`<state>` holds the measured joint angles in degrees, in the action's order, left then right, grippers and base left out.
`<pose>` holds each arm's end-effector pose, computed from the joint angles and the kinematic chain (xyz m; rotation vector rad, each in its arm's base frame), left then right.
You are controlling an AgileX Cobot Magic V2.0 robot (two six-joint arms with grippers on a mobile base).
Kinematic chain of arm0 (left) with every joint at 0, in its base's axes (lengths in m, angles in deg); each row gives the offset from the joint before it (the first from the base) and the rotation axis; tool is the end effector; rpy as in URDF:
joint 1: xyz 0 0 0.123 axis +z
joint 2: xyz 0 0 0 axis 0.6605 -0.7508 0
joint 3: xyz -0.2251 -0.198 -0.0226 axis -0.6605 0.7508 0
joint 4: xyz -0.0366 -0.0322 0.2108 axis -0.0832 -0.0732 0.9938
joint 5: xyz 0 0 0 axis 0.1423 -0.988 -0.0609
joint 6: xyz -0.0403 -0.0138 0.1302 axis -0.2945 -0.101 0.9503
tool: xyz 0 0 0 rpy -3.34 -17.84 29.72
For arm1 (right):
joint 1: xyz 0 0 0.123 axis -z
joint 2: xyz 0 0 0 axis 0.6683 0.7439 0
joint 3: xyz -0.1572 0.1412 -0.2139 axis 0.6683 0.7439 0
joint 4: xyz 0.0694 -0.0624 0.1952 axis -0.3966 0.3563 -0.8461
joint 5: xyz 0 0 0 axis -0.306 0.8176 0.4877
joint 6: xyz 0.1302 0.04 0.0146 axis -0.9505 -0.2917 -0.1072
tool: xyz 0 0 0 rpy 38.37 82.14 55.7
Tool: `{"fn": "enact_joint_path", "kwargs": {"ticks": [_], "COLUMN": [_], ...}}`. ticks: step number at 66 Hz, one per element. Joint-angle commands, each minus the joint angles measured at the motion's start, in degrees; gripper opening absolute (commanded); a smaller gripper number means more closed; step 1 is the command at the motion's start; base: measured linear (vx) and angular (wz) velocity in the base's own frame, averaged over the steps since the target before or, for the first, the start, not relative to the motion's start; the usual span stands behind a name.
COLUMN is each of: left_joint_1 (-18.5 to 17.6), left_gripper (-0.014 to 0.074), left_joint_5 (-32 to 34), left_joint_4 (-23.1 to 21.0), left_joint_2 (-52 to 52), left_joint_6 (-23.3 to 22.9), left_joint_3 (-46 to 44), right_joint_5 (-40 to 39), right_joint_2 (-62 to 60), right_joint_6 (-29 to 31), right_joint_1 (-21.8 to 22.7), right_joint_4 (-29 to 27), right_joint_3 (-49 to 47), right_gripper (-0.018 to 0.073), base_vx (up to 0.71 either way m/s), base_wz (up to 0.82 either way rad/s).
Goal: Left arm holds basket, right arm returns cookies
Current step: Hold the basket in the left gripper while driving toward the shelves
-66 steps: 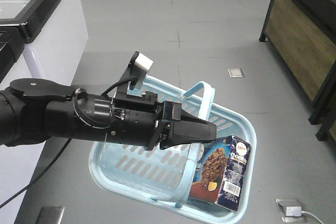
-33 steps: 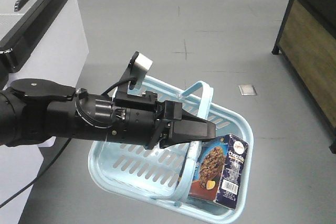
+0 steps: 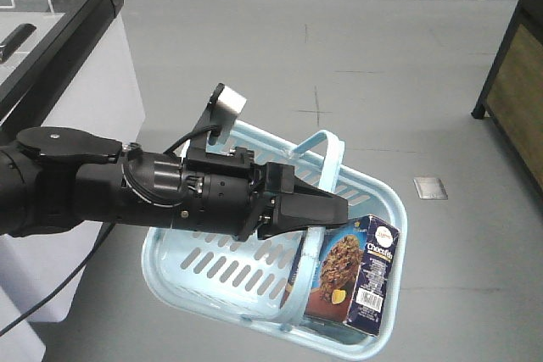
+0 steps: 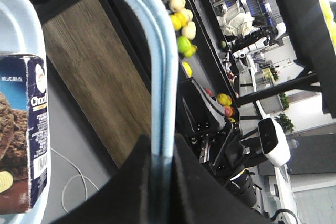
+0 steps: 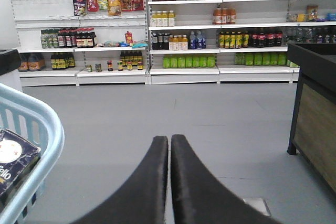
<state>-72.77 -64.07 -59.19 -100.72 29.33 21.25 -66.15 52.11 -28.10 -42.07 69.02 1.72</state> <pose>0.2145 -0.2568 0.3189 0.4634 2.1748 -1.6696 0.0510 -0.0003 0.2016 0.0106 1.5457 0.0112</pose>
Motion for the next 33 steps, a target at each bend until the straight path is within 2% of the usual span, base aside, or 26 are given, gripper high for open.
{"fn": "enact_joint_path", "kwargs": {"ticks": [1,33], "left_joint_1": [-0.2,-0.1], "left_gripper": [-0.0006,-0.0006], "left_joint_5": [-2.6,-2.3], "left_joint_4": [-4.9,-4.9], "left_joint_2": [2.5,2.5], "left_joint_6": [0.7,0.8], "left_joint_3": [-1.6,-1.6], "right_joint_5": [-4.0,-4.0], "right_joint_2": [-0.6,-0.6], "right_joint_6": [0.5,0.5], "right_joint_1": [0.3,0.3], "right_joint_4": [0.2,0.2], "right_joint_3": [0.1,0.1], "right_gripper": [-0.0008,-0.0008], "base_vx": [0.54,0.54], "base_wz": [0.03,-0.01]}}
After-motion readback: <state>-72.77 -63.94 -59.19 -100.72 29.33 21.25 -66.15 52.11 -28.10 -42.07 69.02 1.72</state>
